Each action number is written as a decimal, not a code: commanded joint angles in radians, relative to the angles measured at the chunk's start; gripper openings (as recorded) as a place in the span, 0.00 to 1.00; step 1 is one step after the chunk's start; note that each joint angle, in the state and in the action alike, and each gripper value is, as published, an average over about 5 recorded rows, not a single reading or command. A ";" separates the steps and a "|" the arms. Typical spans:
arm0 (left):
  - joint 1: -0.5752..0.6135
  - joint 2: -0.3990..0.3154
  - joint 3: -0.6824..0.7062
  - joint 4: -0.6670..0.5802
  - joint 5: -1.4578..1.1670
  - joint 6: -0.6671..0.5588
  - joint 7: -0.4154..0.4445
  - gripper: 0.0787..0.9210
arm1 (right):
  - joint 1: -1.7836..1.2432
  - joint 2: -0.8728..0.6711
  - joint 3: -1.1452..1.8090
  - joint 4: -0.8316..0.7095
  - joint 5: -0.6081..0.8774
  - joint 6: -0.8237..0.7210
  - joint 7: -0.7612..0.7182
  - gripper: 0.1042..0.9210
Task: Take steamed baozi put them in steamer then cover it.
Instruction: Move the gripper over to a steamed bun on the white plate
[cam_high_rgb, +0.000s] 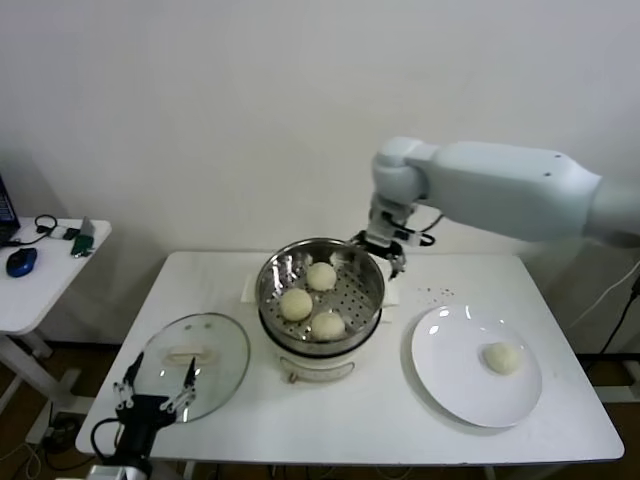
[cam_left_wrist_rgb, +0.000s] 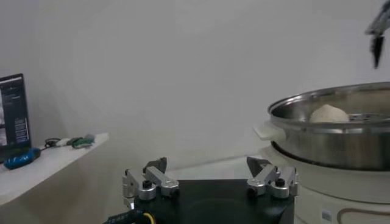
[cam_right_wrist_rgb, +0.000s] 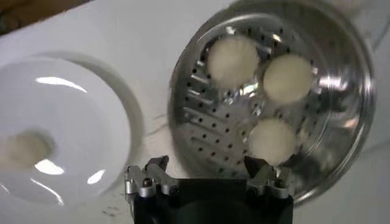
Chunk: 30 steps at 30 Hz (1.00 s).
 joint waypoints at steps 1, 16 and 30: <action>0.008 0.002 0.002 -0.021 -0.001 0.006 0.000 0.88 | 0.016 -0.335 -0.081 0.025 0.204 -0.360 0.069 0.88; 0.010 -0.003 -0.004 -0.033 0.014 0.013 -0.001 0.88 | -0.487 -0.540 0.269 -0.064 -0.044 -0.390 0.039 0.88; 0.004 -0.010 -0.005 -0.023 0.027 0.021 -0.010 0.88 | -0.691 -0.463 0.439 -0.178 -0.142 -0.364 0.046 0.88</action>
